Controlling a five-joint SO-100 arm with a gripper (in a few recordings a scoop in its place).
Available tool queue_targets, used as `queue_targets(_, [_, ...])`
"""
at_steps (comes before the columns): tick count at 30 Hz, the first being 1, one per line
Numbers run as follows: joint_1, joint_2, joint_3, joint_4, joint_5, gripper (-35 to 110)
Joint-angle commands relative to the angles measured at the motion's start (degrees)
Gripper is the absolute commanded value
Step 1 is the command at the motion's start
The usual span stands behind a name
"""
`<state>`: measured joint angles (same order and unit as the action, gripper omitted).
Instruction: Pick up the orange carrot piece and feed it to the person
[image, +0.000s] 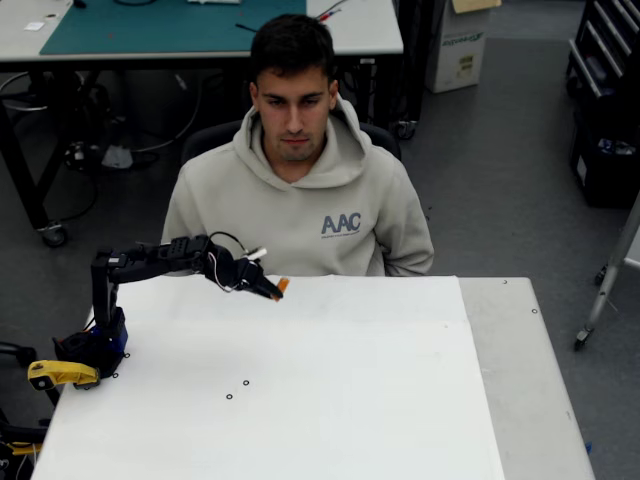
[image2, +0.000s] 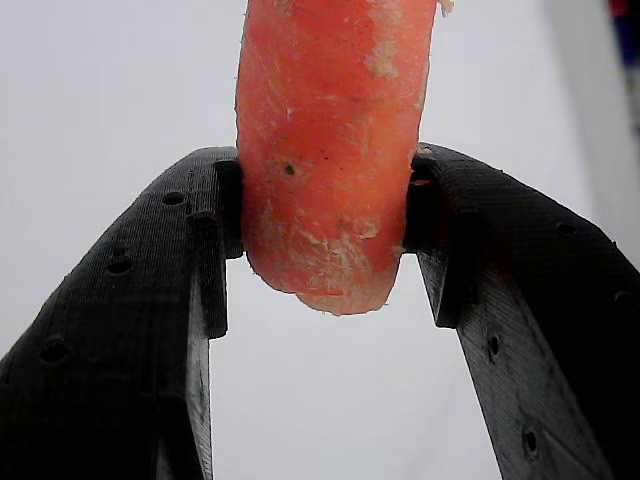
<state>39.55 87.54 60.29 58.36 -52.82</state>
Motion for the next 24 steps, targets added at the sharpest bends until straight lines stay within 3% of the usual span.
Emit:
queue_targets(1, [-1.58, -1.05, -12.39, -1.32, -0.35, -3])
queue_targets(8, [-4.57, -12.66, -31.11, -0.62, -1.41, -3])
queue_targets(24, [-11.87, -35.33, -71.72, -1.32, -23.64, -3])
